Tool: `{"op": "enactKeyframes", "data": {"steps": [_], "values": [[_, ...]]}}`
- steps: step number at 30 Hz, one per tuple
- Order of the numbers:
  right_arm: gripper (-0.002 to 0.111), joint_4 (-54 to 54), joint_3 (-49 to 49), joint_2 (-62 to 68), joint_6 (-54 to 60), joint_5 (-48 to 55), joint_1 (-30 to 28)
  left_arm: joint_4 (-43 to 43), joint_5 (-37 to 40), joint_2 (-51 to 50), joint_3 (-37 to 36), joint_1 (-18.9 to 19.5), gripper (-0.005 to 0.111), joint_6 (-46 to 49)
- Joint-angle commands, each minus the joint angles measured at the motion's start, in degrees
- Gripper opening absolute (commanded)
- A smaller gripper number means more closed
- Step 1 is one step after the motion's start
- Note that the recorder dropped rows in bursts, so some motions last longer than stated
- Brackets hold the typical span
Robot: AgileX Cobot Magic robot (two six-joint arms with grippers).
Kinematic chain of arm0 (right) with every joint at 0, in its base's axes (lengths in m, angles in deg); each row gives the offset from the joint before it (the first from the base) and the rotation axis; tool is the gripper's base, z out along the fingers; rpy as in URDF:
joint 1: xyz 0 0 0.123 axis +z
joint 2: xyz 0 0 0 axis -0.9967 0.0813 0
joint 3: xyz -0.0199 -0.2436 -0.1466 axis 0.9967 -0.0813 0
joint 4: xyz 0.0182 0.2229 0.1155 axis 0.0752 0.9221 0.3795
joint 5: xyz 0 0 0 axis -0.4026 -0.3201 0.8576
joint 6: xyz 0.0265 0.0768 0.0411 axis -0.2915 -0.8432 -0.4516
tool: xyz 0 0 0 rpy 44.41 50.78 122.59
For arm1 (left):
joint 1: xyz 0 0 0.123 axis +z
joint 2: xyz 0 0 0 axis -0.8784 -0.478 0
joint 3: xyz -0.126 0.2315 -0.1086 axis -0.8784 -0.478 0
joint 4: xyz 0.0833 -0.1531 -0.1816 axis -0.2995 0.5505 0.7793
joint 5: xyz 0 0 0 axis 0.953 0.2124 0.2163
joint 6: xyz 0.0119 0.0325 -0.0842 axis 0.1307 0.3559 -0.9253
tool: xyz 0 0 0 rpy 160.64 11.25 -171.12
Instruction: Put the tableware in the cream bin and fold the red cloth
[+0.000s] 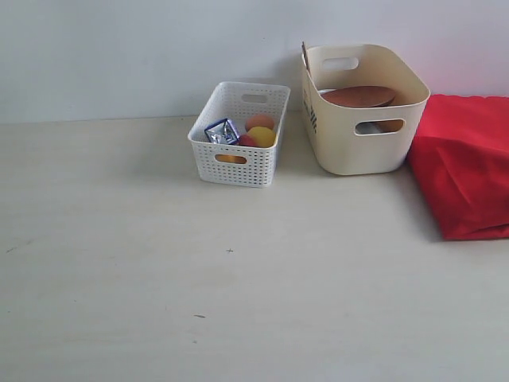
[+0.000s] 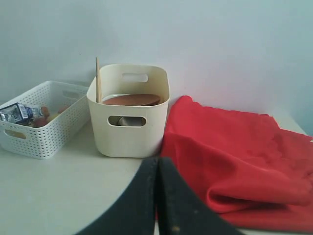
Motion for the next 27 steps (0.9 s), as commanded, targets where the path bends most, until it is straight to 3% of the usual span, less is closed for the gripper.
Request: {"op": "enactKeyframes", "data": {"steps": [1, 7, 27], "values": [[0.0, -0.2, -0.2, -0.4, -0.2, -0.5, 0.0, -1.9, -1.1, 0.2, -0.2, 4.9, 0.0, 0.2], [0.0, -0.2, -0.2, -0.4, -0.2, -0.5, 0.0, -2.3, -1.1, 0.2, -0.2, 10.1, 0.0, -1.3], [0.0, -0.2, -0.2, -0.4, -0.2, -0.5, 0.0, -2.5, -0.9, 0.2, -0.2, 8.2, 0.0, -1.3]]}}
